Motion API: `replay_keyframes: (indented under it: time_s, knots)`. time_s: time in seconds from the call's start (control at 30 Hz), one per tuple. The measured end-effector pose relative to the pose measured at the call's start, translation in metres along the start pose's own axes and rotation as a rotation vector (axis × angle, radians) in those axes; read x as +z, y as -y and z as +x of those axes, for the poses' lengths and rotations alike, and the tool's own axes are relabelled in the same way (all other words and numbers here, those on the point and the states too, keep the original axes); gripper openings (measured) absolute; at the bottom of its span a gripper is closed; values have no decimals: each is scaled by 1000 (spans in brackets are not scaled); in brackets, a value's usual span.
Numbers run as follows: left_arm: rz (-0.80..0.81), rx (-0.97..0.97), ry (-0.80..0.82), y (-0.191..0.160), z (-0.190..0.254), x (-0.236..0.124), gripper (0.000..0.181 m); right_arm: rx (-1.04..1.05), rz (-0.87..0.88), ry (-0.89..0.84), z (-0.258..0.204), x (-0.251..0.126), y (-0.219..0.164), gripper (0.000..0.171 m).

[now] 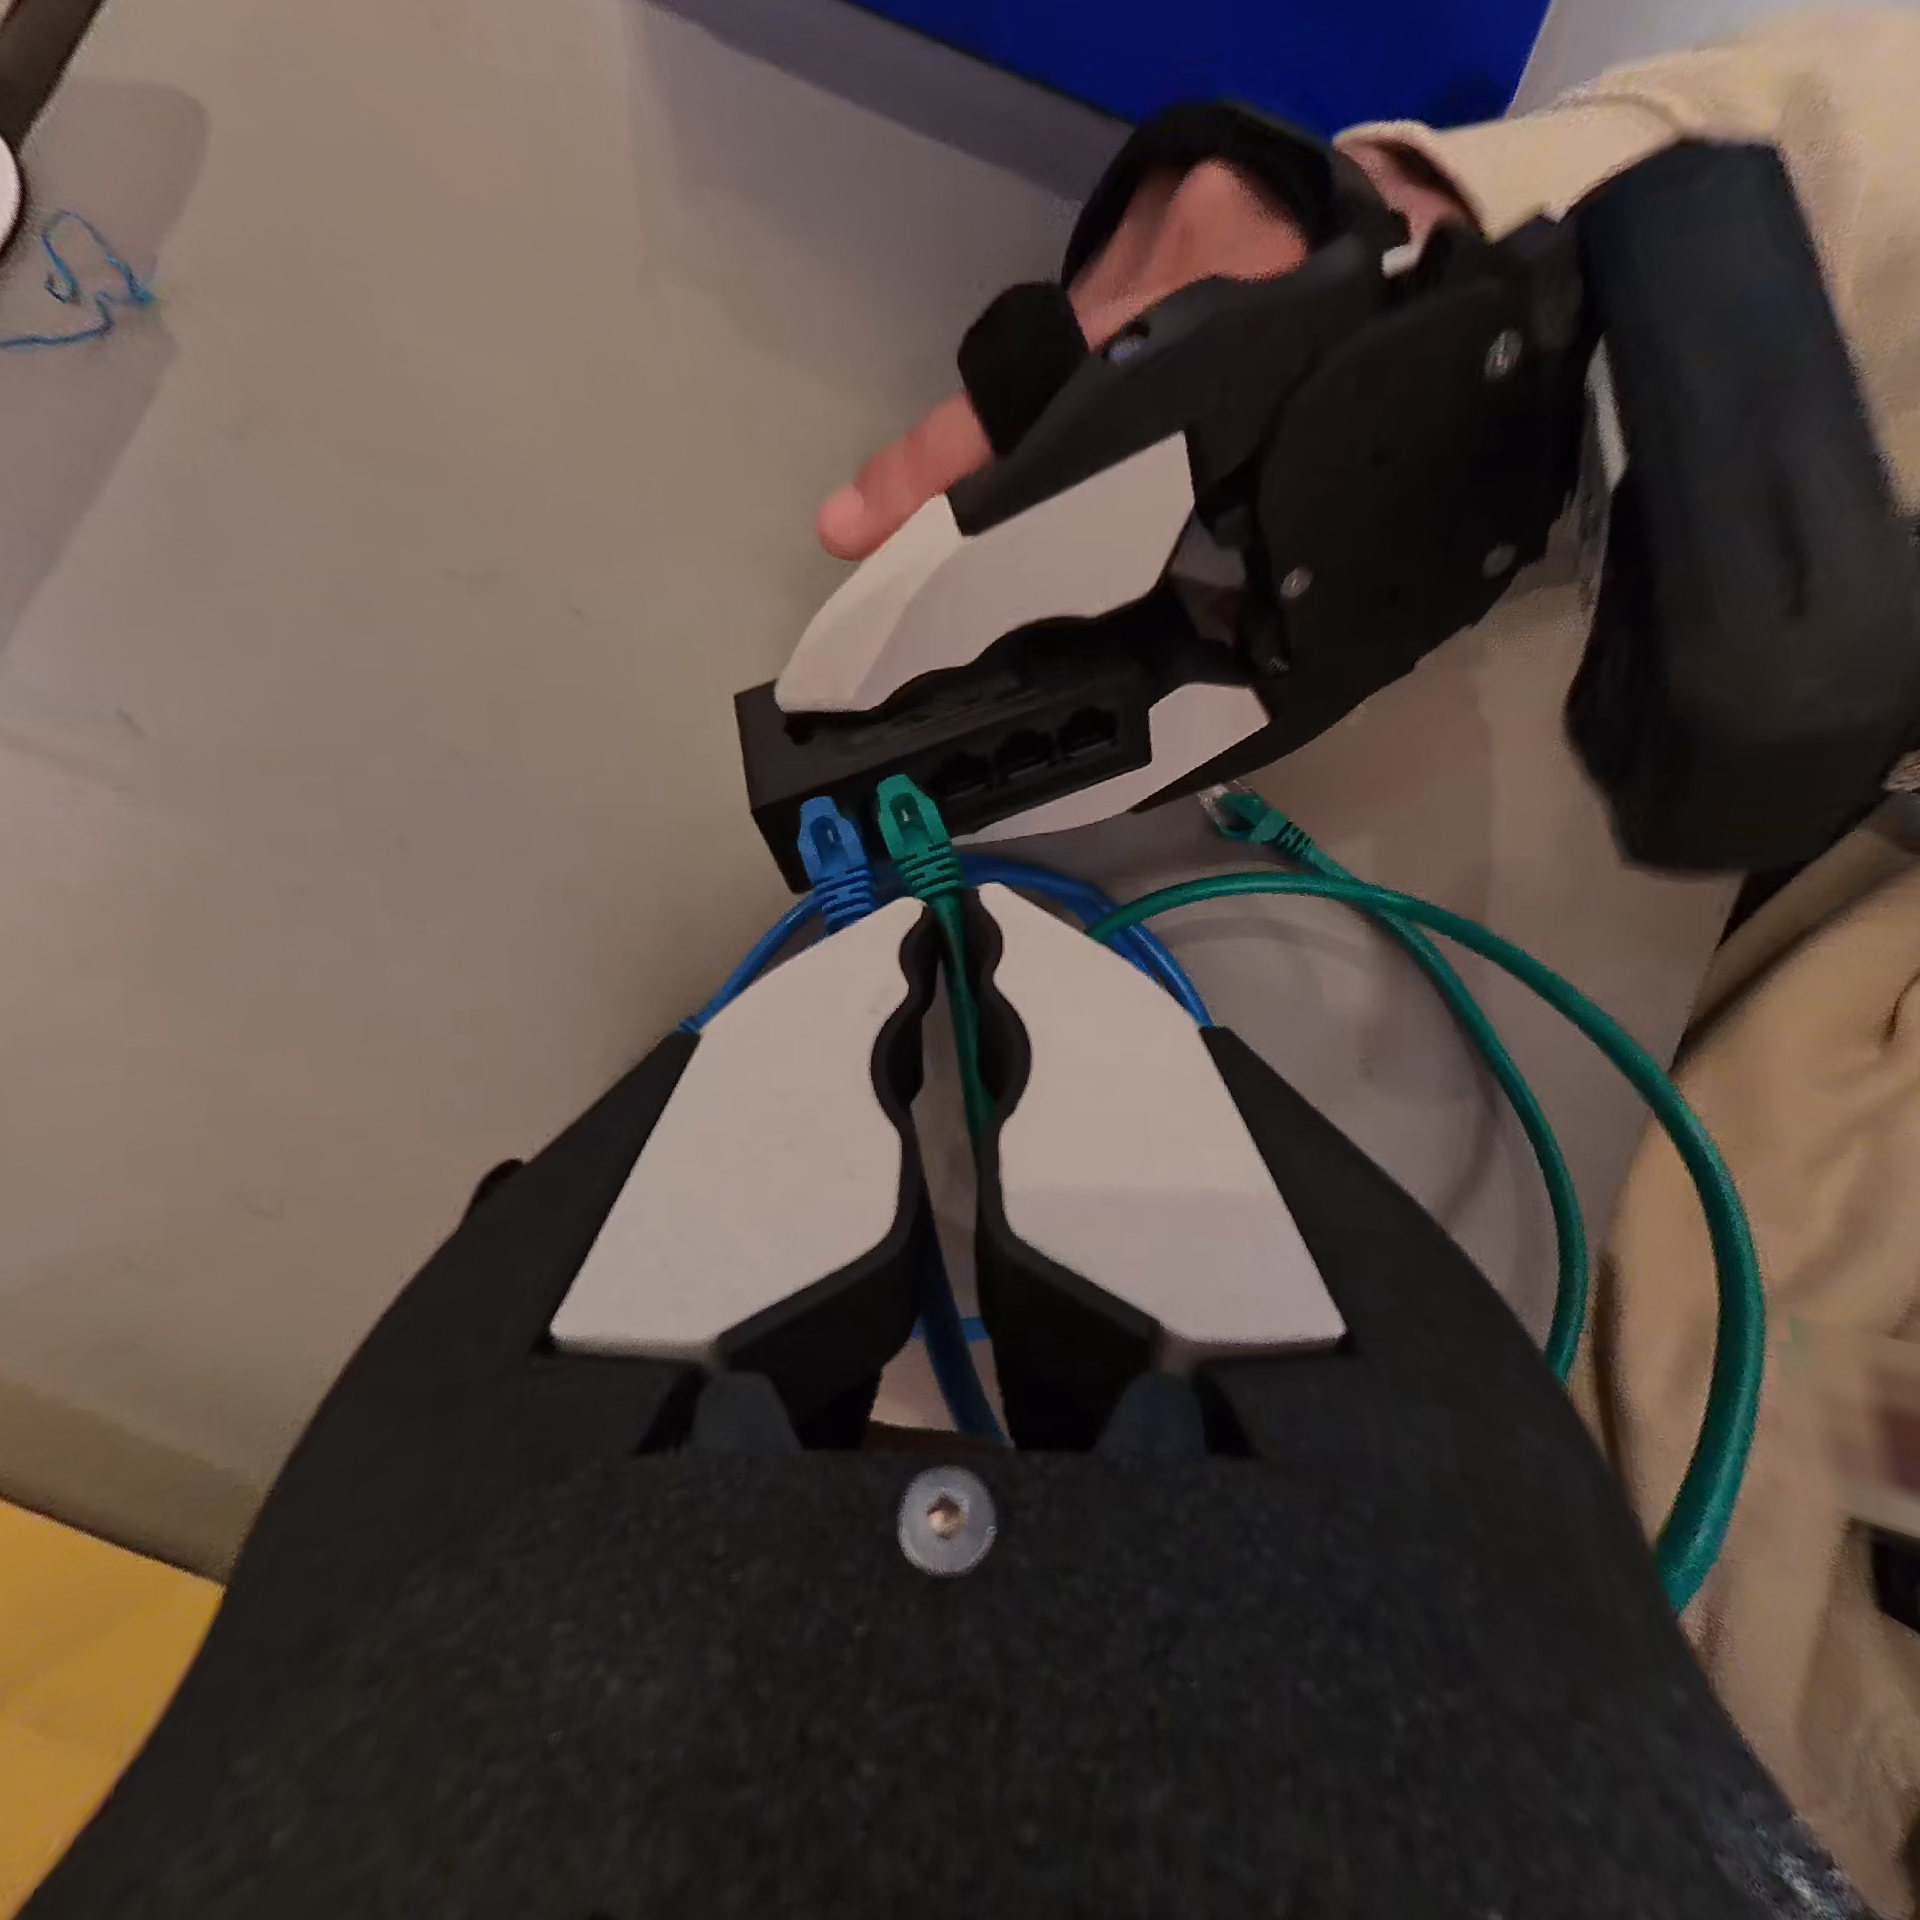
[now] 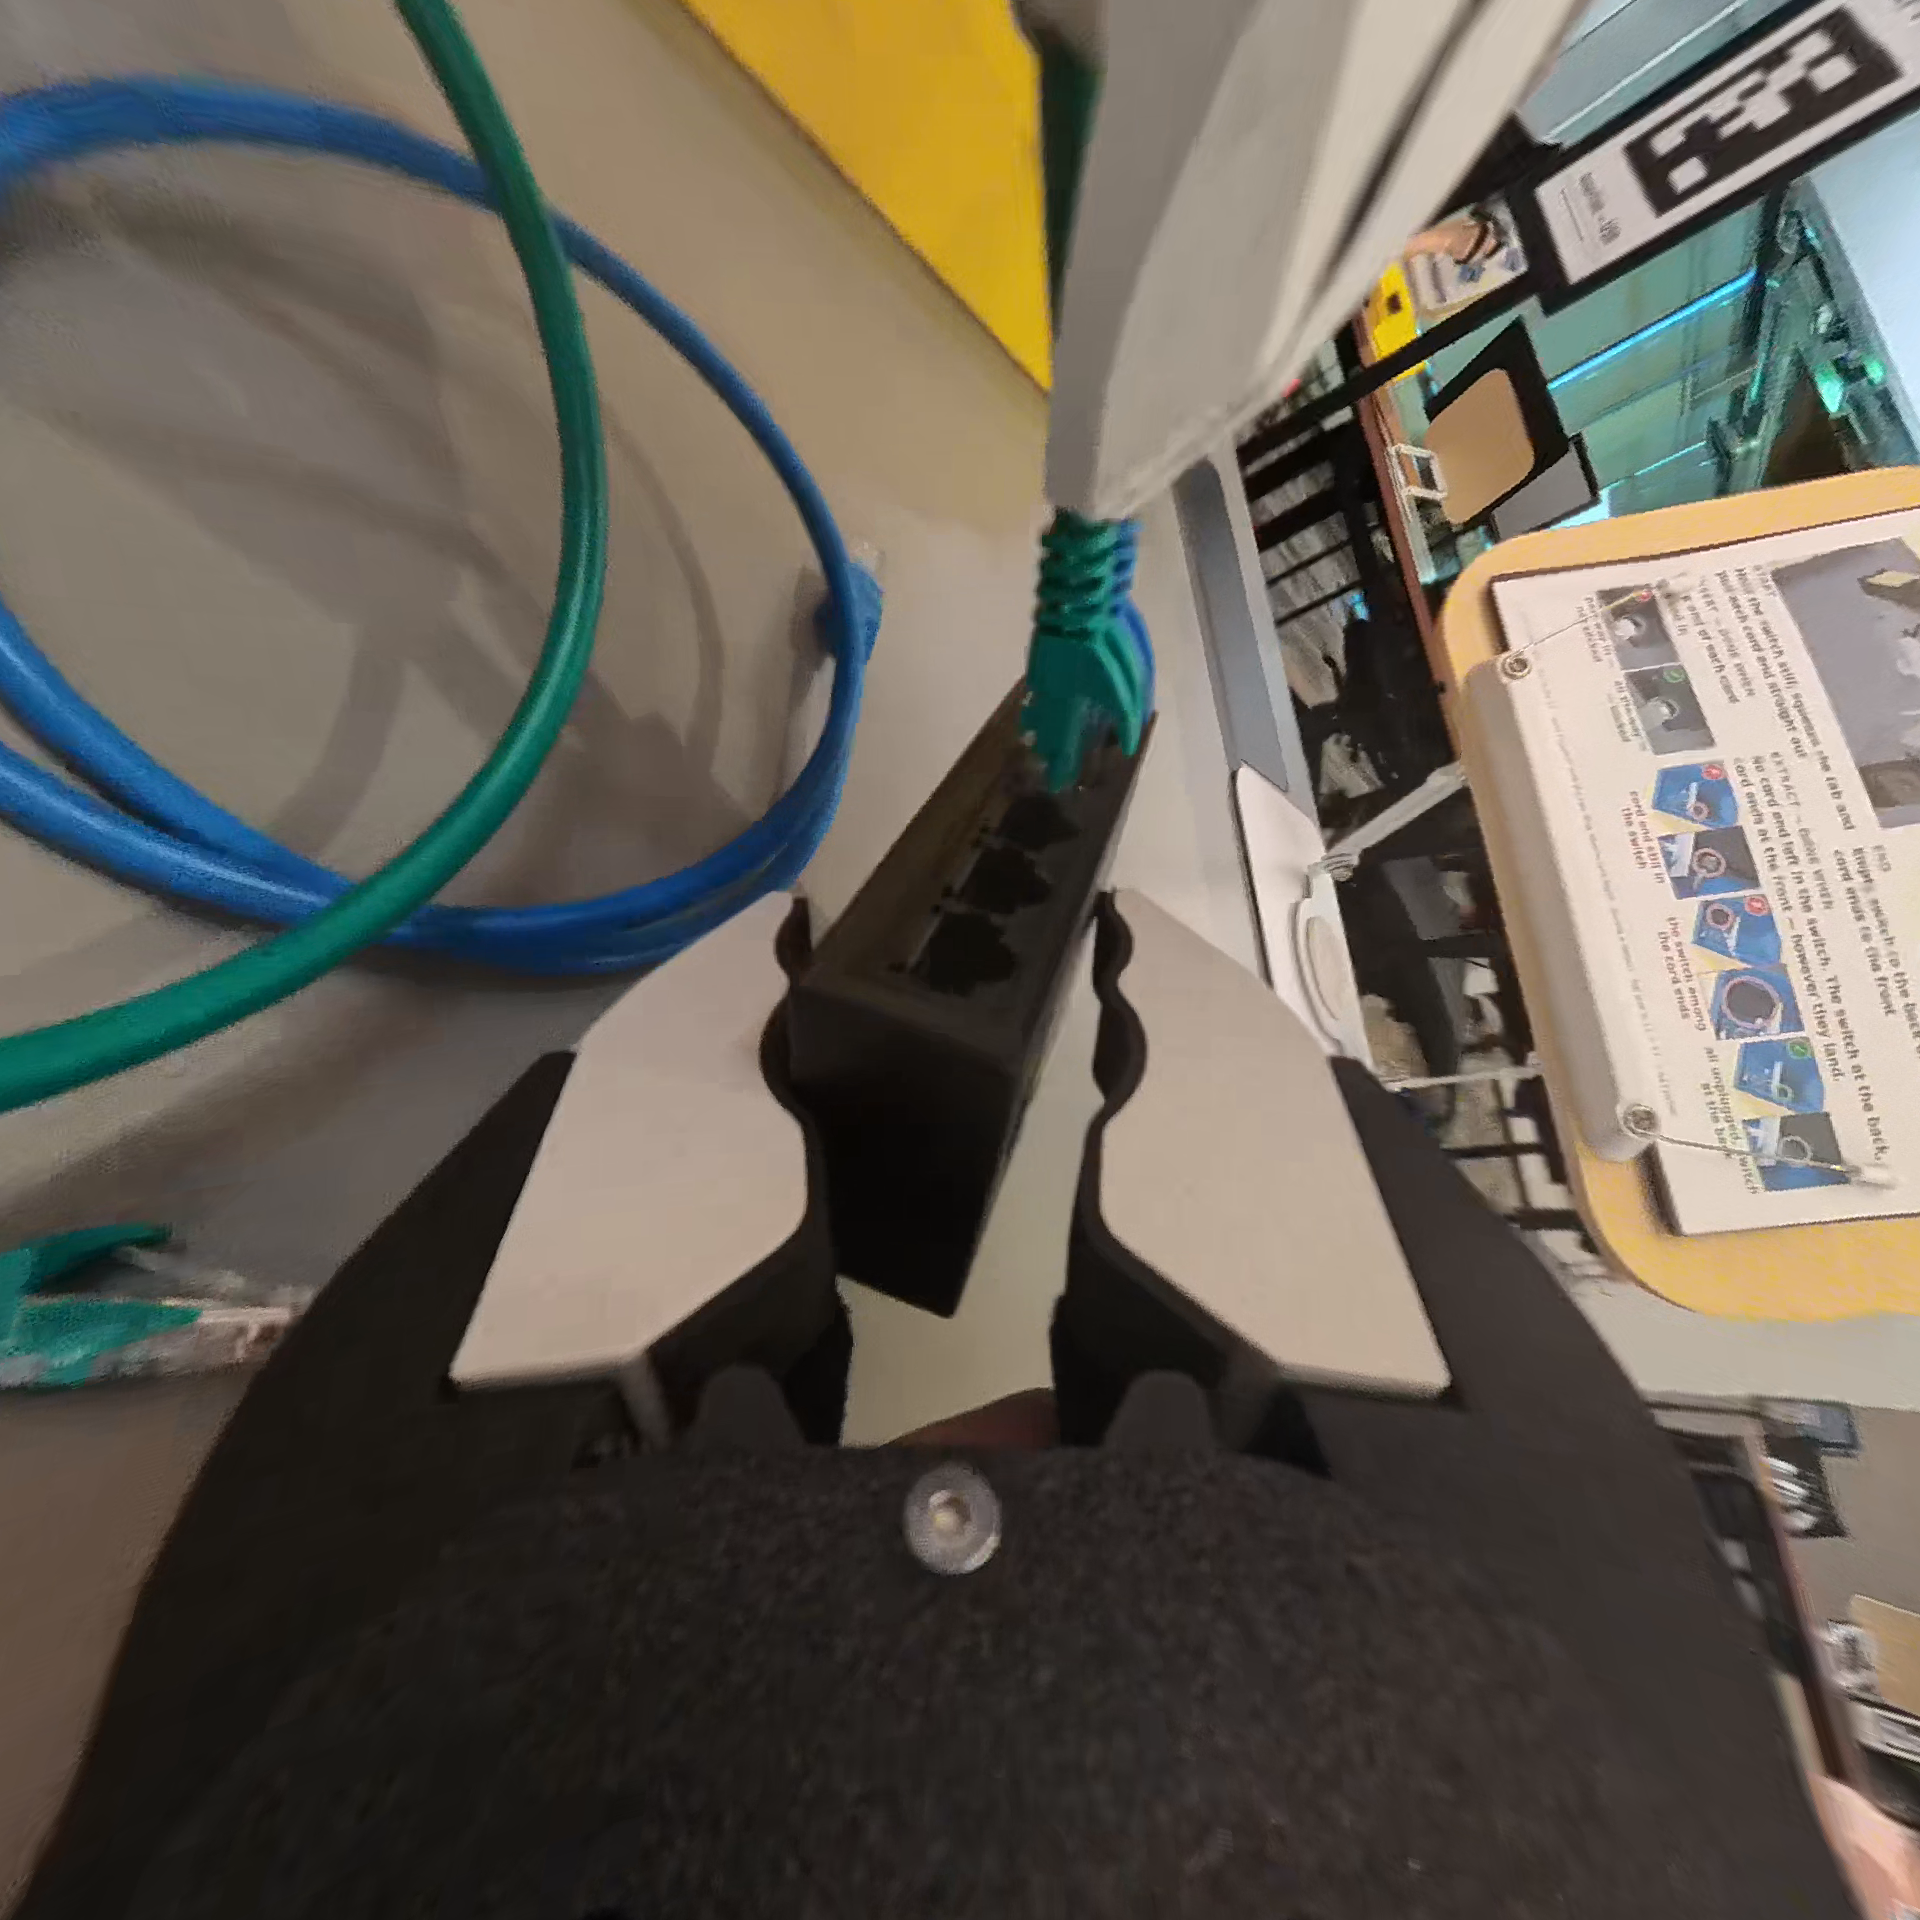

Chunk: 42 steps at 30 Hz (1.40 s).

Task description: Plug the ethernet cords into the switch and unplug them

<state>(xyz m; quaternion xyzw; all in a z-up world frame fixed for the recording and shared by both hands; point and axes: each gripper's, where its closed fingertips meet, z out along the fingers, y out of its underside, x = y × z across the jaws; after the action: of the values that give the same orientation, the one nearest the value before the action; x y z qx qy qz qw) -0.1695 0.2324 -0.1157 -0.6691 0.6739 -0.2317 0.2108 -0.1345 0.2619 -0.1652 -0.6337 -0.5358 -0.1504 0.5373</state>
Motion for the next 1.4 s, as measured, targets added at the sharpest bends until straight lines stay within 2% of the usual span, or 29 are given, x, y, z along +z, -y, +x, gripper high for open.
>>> replay_keyframes:
  time_s: [0.1, 0.17, 0.23, 0.4, 0.77, 1.0, 1.23, 1.4]
  knots:
    - [-19, -25, -6, -3, 0, 4, 3, -84, -51, -65, -2, 6, -5, 49]
    - [-22, -20, -7, -6, 1, 4, 3, -56, -12, -83, 3, 4, -5, 36]
    - [3, -26, -26, -3, 5, 1, 4, -9, 43, -84, 10, -2, -2, 31]
    - [43, -8, -54, 5, 13, -8, 3, 48, 120, -79, 13, -9, 8, 31]
    - [77, 88, 62, 23, 19, -20, 2, 90, 218, -143, 26, -24, 22, 29]
    - [28, 108, 173, 16, 5, -11, 0, 60, 209, -149, 25, -25, 24, 27]
    - [113, 78, 215, 23, -5, -7, 0, 113, 169, -127, 28, -19, 13, 30]
    - [199, -59, 148, 21, 1, -17, 20, 88, 157, -161, 31, -20, 13, 30]
